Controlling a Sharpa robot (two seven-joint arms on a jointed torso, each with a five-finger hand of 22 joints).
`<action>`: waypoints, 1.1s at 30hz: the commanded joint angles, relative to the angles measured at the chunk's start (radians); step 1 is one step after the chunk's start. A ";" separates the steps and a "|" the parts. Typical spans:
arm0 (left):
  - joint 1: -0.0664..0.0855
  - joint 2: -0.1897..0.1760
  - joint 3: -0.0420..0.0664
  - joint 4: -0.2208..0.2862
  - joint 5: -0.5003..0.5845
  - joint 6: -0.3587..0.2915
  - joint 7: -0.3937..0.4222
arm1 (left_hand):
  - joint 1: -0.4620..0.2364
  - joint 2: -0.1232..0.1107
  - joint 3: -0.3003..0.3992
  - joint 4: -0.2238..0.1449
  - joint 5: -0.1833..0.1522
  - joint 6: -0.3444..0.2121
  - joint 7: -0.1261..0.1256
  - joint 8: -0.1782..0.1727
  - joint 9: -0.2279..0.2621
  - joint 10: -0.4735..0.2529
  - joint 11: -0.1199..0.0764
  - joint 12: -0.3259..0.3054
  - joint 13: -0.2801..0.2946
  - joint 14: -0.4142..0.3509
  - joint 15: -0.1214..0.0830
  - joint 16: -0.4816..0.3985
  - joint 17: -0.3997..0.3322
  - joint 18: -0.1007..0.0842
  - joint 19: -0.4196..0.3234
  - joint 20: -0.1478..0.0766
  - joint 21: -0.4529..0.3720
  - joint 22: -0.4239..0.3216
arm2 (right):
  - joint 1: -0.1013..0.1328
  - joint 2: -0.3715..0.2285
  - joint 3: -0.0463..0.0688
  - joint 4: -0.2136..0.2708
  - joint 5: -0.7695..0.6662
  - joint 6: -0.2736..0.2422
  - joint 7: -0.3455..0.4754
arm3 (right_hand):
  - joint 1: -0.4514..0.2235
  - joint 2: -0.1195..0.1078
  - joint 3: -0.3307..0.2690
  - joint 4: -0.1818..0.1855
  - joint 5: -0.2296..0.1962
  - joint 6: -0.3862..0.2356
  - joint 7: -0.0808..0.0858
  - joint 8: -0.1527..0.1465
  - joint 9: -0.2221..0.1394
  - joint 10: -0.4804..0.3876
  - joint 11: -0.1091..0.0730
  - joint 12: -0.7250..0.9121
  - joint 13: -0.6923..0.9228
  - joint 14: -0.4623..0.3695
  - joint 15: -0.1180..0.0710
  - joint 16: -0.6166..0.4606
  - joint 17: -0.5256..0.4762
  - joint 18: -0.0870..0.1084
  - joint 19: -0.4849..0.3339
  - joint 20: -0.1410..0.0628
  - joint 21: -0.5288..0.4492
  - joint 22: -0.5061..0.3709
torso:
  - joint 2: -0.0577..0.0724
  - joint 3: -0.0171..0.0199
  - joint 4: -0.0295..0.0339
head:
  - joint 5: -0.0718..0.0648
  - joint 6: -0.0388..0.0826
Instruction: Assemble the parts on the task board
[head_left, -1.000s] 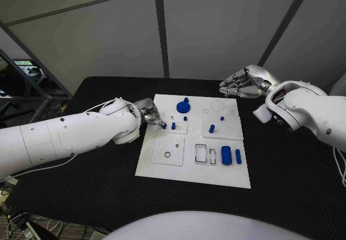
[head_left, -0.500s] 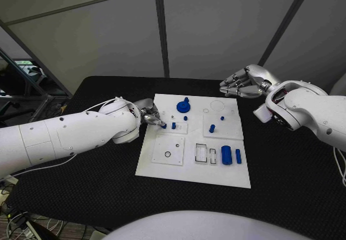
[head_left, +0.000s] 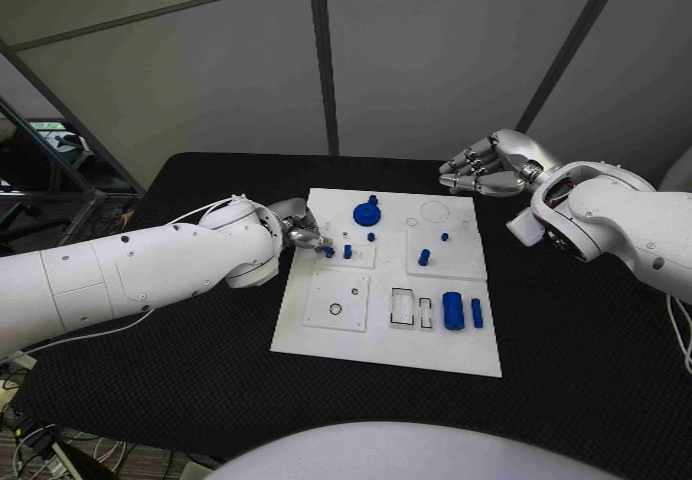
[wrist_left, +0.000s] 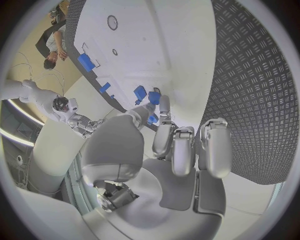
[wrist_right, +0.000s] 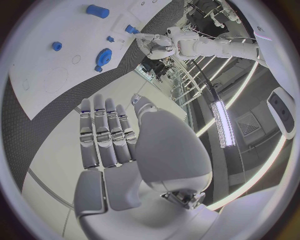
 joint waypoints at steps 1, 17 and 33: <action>-0.001 0.003 -0.001 -0.001 -0.003 0.017 -0.005 | -0.009 -0.022 -0.015 0.006 -0.008 -0.005 0.007 -0.007 -0.006 -0.002 0.002 0.004 0.002 0.102 -0.004 0.002 0.263 -0.031 0.063 -0.005 0.005 0.203 | 0.002 -0.001 0.001 0.002 -0.001 0.000 0.006 | -0.003 0.005 0.003 -0.002 0.004 -0.006 0.001 0.000 0.000 -0.009 0.000 0.002 -0.001 -0.005 -0.001 -0.002 -0.002 0.006 0.006 0.002 -0.005 -0.001 | 0.000 -0.0001 -0.0004 | 0.000 -0.001; 0.000 0.005 0.000 -0.006 -0.003 0.024 -0.005 | -0.013 -0.033 -0.044 0.018 -0.008 -0.002 0.005 -0.008 -0.011 -0.002 0.001 0.004 0.004 0.102 -0.005 0.002 0.263 -0.031 0.063 -0.006 0.005 0.203 | 0.002 -0.004 0.001 0.006 -0.001 -0.001 0.007 | -0.003 0.005 0.003 -0.002 0.004 -0.006 0.001 0.000 0.000 -0.009 0.000 0.002 -0.001 -0.005 -0.001 -0.002 -0.002 0.006 0.006 0.002 -0.005 -0.001 | 0.000 -0.0001 -0.0001 | -0.001 -0.001; 0.000 -0.031 0.007 0.025 0.154 -0.063 0.161 | 0.080 -0.038 -0.256 0.067 -0.006 -0.152 0.086 -0.092 -0.062 -0.385 0.072 -0.418 -0.536 0.028 0.050 -0.118 0.110 0.043 -0.081 0.034 -0.408 0.034 | 0.002 -0.004 0.001 0.003 -0.001 0.002 0.010 | -0.005 0.006 0.004 -0.001 0.006 -0.007 0.001 0.001 0.001 -0.010 0.000 0.002 -0.001 -0.006 -0.001 -0.002 -0.004 0.006 0.007 0.003 -0.009 -0.001 | -0.001 -0.0003 0.0007 | -0.006 0.007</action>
